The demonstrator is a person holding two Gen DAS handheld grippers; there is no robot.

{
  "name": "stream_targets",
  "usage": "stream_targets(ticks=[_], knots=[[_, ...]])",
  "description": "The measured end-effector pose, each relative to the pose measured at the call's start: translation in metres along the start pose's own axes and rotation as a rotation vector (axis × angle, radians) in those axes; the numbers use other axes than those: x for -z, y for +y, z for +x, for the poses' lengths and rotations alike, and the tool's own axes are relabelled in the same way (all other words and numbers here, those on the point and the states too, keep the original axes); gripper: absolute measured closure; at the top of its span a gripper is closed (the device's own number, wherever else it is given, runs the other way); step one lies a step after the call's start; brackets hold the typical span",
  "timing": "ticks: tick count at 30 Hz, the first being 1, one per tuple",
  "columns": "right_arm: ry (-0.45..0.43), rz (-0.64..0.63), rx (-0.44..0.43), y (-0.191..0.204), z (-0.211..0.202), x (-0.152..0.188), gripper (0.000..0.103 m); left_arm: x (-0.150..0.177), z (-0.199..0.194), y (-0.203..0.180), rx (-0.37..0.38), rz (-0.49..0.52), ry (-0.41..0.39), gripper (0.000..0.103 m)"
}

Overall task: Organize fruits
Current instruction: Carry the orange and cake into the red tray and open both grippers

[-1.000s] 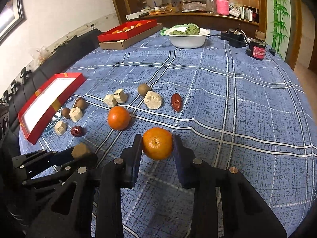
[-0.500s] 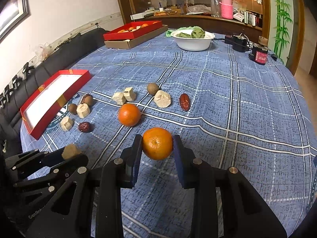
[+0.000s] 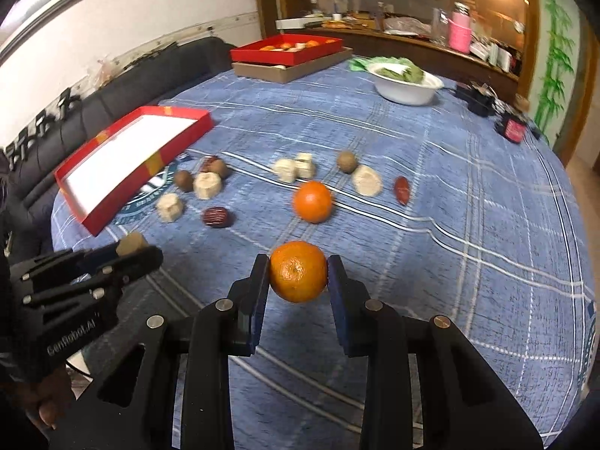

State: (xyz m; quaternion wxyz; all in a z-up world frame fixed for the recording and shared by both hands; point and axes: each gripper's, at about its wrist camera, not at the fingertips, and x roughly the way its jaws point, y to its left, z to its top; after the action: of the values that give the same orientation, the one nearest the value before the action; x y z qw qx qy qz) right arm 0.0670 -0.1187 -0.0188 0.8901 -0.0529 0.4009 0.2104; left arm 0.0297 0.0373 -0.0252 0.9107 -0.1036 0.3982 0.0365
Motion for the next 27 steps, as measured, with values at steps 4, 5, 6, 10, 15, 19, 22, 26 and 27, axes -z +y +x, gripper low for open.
stream_targets(ticks=[4, 5, 6, 10, 15, 19, 22, 26, 27], knots=[[-0.005, -0.053, -0.012, 0.025, 0.001, -0.009, 0.073, -0.009, -0.009, 0.031, -0.042, -0.054, -0.033, 0.075], [-0.009, -0.069, -0.018, 0.032, 0.002, -0.013, 0.073, -0.011, -0.01, 0.035, -0.05, -0.061, -0.037, 0.075], [-0.012, -0.085, -0.024, 0.038, 0.003, -0.017, 0.073, -0.013, -0.011, 0.042, -0.064, -0.071, -0.043, 0.075], [-0.026, -0.137, -0.058, 0.064, 0.009, -0.035, 0.073, -0.025, -0.017, 0.076, -0.129, -0.126, -0.073, 0.075], [-0.06, -0.181, -0.137, 0.1, 0.019, -0.064, 0.073, -0.042, -0.021, 0.12, -0.218, -0.198, -0.103, 0.075], [-0.085, -0.208, -0.212, 0.132, 0.031, -0.088, 0.073, -0.051, -0.022, 0.146, -0.268, -0.233, -0.117, 0.075], [-0.091, -0.219, -0.257, 0.156, 0.046, -0.102, 0.073, -0.057, -0.018, 0.161, -0.3, -0.251, -0.118, 0.075], [-0.082, -0.217, -0.295, 0.178, 0.07, -0.117, 0.073, -0.064, -0.007, 0.174, -0.327, -0.265, -0.106, 0.075], [-0.075, -0.217, -0.304, 0.183, 0.077, -0.12, 0.072, -0.066, -0.004, 0.177, -0.331, -0.27, -0.104, 0.075]])
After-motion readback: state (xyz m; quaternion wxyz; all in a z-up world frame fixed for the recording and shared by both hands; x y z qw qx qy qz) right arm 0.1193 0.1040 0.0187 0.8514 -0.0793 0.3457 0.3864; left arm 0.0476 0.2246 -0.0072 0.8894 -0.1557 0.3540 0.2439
